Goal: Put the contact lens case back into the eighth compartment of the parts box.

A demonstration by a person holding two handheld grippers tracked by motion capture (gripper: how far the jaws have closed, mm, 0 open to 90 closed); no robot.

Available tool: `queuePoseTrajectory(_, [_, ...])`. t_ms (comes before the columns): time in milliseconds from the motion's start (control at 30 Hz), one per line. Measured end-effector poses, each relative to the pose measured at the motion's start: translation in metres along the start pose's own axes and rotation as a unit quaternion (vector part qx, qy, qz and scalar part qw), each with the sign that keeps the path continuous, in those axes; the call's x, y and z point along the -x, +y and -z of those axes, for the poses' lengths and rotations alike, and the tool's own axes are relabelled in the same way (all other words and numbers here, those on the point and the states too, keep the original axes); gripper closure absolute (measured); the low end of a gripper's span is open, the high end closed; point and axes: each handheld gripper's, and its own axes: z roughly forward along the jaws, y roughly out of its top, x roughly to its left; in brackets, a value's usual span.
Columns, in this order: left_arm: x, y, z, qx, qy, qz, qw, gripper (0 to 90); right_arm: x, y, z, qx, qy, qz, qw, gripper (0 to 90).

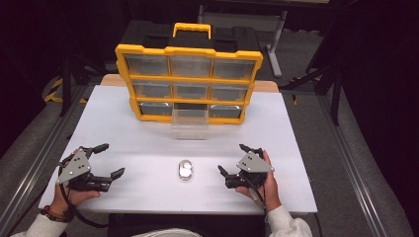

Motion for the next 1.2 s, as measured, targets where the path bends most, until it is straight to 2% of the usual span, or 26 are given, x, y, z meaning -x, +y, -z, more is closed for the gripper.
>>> queuePoseTrajectory(167, [0.001, -0.002, -0.003, -0.002, -0.004, 0.006, 1.0000, 8.2, 0.001, -0.001, -0.003, -0.004, 0.006, -0.008, 0.9999, 5.1])
queuePoseTrajectory(200, [0.002, -0.003, -0.003, -0.001, -0.002, 0.003, 1.0000, 8.3, 0.001, -0.001, -0.003, -0.005, 0.007, -0.007, 0.9999, 5.1])
queuePoseTrajectory(333, [0.002, -0.003, -0.004, -0.004, -0.006, -0.004, 1.0000, 7.7, 0.001, -0.002, -0.007, -0.017, 0.021, -0.009, 0.9996, 5.6])
queuePoseTrajectory(400, [0.002, -0.004, -0.006, -0.007, -0.013, 0.001, 0.9999, 7.6, 0.003, -0.003, -0.009, -0.024, 0.036, -0.017, 0.9989, 5.6])
queuePoseTrajectory(500, [0.002, -0.004, -0.006, -0.009, -0.011, -0.002, 0.9999, 7.7, 0.004, -0.002, -0.010, -0.018, 0.042, -0.023, 0.9987, 5.2])
queuePoseTrajectory(533, [0.002, -0.005, -0.005, -0.007, -0.008, 0.000, 0.9999, 7.6, 0.005, 0.000, -0.014, -0.022, 0.065, -0.030, 0.9972, 3.2])
queuePoseTrajectory(600, [0.003, -0.005, -0.005, -0.006, -0.007, 0.005, 0.9999, 7.0, 0.005, 0.005, -0.021, -0.032, 0.085, -0.030, 0.9954, 3.0])
queuePoseTrajectory(700, [0.004, -0.005, -0.003, -0.008, -0.006, 0.000, 1.0000, 7.0, 0.000, 0.014, -0.031, -0.046, 0.117, -0.015, 0.9920, 3.6])
queuePoseTrajectory(800, [0.003, -0.006, -0.003, -0.010, -0.004, 0.002, 0.9999, 7.1, -0.008, 0.022, -0.042, -0.064, 0.152, 0.001, 0.9864, 4.6])
queuePoseTrajectory(933, [0.002, -0.007, -0.003, -0.011, -0.005, 0.003, 0.9999, 7.0, -0.018, 0.032, -0.054, -0.074, 0.184, 0.019, 0.9799, 5.0])
queuePoseTrajectory(1000, [0.003, -0.007, -0.003, -0.016, -0.006, 0.000, 0.9999, 7.0, -0.023, 0.036, -0.060, -0.077, 0.204, 0.029, 0.9756, 5.0])
queuePoseTrajectory(1033, [0.003, -0.007, -0.003, -0.016, -0.006, -0.001, 0.9999, 7.0, -0.025, 0.038, -0.063, -0.077, 0.210, 0.034, 0.9740, 5.1])
queuePoseTrajectory(1067, [0.003, -0.007, -0.003, -0.016, -0.006, -0.001, 0.9999, 7.0, -0.025, 0.038, -0.063, -0.077, 0.210, 0.034, 0.9740, 5.1])
queuePoseTrajectory(1100, [0.003, -0.007, -0.003, -0.015, -0.006, -0.001, 0.9999, 7.0, -0.029, 0.040, -0.069, -0.078, 0.219, 0.045, 0.9716, 6.3])
queuePoseTrajectory(1167, [0.003, -0.007, -0.004, -0.015, -0.008, -0.002, 0.9999, 7.0, -0.032, 0.041, -0.075, -0.083, 0.233, 0.049, 0.9678, 6.3])
queuePoseTrajectory(1200, [0.003, -0.007, -0.004, -0.017, -0.008, -0.002, 0.9998, 6.9, -0.033, 0.042, -0.078, -0.086, 0.234, 0.054, 0.9669, 6.3])
